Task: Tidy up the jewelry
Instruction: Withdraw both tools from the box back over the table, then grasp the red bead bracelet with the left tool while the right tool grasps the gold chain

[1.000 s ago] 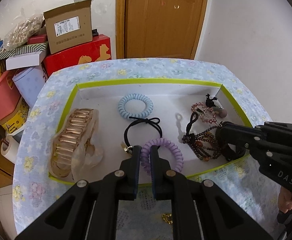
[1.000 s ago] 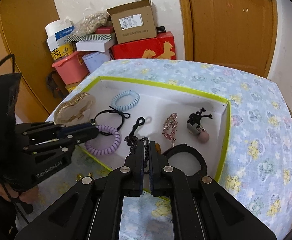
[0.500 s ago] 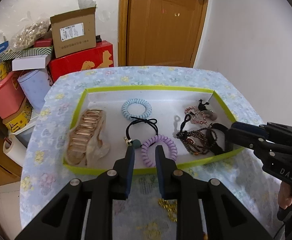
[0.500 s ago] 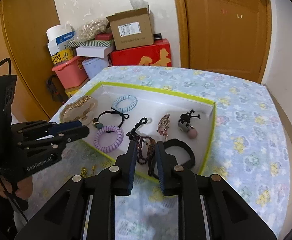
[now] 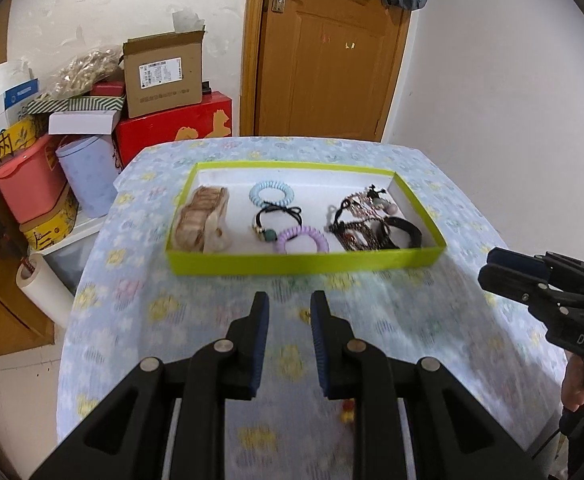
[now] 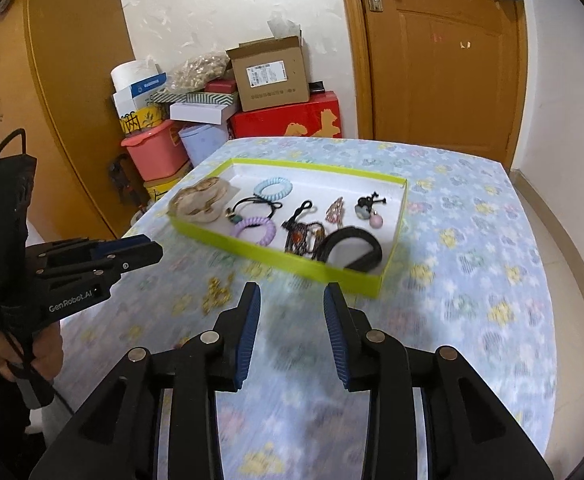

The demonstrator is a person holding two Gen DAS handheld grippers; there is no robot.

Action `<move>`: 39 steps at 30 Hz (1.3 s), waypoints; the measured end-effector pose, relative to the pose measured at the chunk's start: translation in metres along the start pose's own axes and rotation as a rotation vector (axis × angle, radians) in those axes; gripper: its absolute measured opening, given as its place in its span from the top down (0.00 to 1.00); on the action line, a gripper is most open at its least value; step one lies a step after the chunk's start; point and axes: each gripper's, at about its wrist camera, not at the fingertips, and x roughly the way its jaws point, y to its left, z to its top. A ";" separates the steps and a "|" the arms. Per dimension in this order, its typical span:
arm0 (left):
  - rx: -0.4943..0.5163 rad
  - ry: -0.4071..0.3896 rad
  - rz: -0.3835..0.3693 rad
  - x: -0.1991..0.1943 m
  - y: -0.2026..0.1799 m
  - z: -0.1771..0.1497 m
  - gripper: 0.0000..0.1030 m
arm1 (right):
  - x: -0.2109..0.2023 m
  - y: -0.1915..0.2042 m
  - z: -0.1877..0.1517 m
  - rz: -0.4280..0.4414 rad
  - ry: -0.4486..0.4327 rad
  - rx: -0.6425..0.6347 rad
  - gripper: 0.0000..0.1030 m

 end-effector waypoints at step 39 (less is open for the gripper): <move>0.014 0.044 -0.076 -0.037 -0.024 -0.070 0.66 | -0.037 0.024 -0.061 0.039 0.056 0.021 0.67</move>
